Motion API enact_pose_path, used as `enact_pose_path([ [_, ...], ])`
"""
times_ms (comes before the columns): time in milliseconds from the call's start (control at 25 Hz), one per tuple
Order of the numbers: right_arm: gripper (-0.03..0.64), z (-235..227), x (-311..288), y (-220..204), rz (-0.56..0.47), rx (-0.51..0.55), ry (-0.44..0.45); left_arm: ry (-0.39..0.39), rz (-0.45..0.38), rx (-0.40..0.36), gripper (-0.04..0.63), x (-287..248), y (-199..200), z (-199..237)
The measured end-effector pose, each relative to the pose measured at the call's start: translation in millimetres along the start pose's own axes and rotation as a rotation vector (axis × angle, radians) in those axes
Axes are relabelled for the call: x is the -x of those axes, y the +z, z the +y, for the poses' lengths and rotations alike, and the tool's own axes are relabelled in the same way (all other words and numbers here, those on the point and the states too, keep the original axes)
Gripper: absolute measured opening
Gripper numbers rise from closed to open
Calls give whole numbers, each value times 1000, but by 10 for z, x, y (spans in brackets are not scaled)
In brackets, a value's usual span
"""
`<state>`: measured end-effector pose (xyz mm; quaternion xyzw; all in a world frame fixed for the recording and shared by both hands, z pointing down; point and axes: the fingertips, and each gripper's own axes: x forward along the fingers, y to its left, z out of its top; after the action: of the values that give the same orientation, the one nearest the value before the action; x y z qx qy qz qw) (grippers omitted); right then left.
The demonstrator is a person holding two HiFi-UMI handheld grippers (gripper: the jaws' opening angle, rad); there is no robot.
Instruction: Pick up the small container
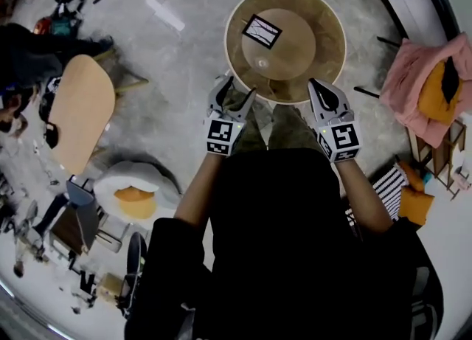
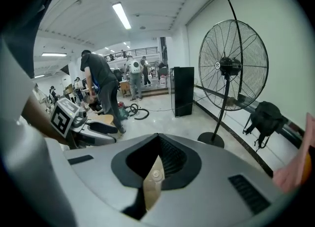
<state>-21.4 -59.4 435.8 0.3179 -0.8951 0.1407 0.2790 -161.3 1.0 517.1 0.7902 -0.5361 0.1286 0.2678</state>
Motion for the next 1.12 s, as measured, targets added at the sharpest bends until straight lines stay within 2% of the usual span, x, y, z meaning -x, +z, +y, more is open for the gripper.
enact_pose_path([
  [160,14,-64,-142,-281,44,10,21,2,-1,-11,298,-317,-307,8],
  [280,14,-102,-293,-554,70,8,22,4,-6,-38,299,-552,-613,52],
  [520,14,-296,-656,-982,100,-29,10,-10,51,-49,312,-1073,-1178,199],
  [720,14,-346,-999,-1326,114,-124,2,-30,116,-49,321,-1408,-1772,320],
  [960,14,-337,-1245,-1795,145,-191,5,-37,140,-152,328,-1917,-2314,427],
  [1120,14,-151,-1362,-2054,178,-211,43,-116,146,-297,336,-2185,-2575,403],
])
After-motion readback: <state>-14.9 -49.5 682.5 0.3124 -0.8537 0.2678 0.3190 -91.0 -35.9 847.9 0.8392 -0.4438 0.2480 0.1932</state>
